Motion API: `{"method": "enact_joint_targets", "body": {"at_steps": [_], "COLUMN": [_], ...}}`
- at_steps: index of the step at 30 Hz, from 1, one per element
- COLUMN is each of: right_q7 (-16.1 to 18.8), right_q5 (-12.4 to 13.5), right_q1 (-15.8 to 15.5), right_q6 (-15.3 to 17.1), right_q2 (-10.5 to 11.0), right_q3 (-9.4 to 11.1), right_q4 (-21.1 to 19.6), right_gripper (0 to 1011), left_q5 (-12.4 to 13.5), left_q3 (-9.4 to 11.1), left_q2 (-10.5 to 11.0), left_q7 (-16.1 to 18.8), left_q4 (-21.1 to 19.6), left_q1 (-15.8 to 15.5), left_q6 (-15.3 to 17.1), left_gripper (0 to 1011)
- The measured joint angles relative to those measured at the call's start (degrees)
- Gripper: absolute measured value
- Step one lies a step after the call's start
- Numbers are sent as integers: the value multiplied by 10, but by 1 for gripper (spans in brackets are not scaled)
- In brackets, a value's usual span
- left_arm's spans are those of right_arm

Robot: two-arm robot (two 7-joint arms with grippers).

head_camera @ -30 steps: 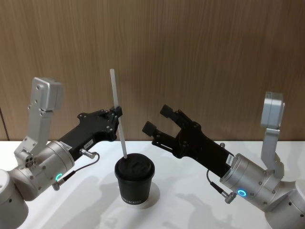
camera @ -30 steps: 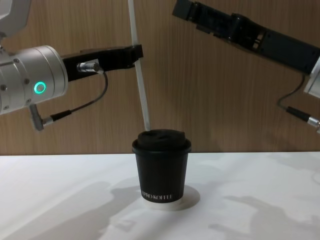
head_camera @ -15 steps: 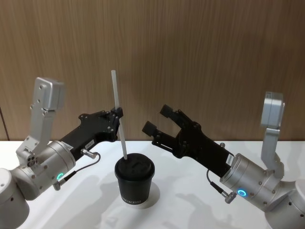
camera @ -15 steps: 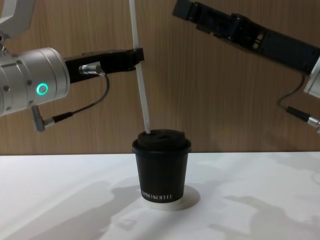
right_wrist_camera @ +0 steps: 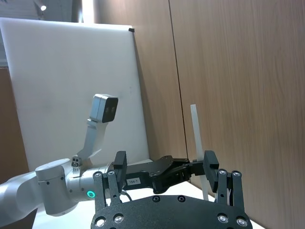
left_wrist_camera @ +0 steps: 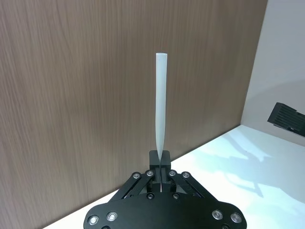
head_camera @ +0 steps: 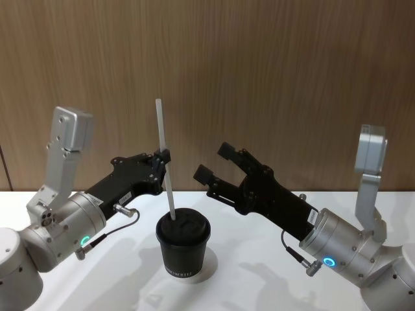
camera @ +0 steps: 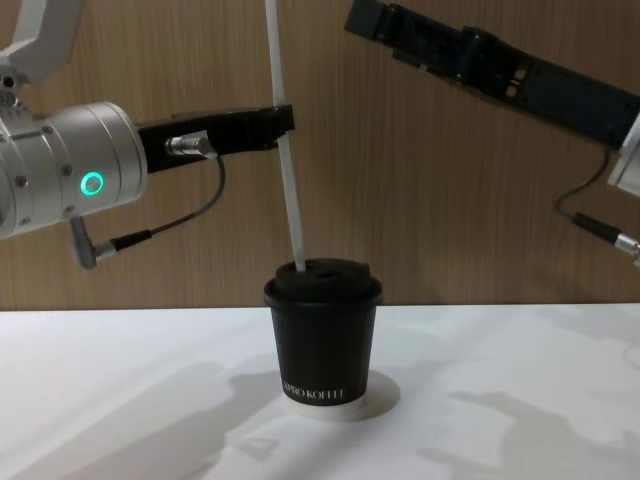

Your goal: Pick up the straw with one hand, pass it to the other hand, and insert it into the cup.

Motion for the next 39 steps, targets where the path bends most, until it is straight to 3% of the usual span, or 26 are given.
{"method": "enact_joint_targets", "body": {"at_steps": [14,23,26,29,33,39], "right_q7": [0,0,0,0,0,0], "right_q5": [0,0,0,0,0,0], "right_q1": [0,0,0,0,0,0], "right_q6": [0,0,0,0,0,0], "right_q2": [0,0,0,0,0,0], "right_q3": [0,0,0,0,0,0], "right_q4": [0,0,0,0,0,-1], "right_gripper": [1001,1001,1001,1001,1001,1001], "left_q5": [8,9,9,9,9,9], "left_q3": [3,1,-1,-2,-5,-11], "left_q2": [-10,-13,-13,-12,-9,-2], "left_q7": [-4,-7,-10,-11,-15,-21], "left_q4": [16,17,14,11,3,-13], "left_q1": [-5,-3,-1,1,6,17], "left_q6": [11,20,23,25,26,25], "left_gripper": [34,251,390,450,619,783]}}
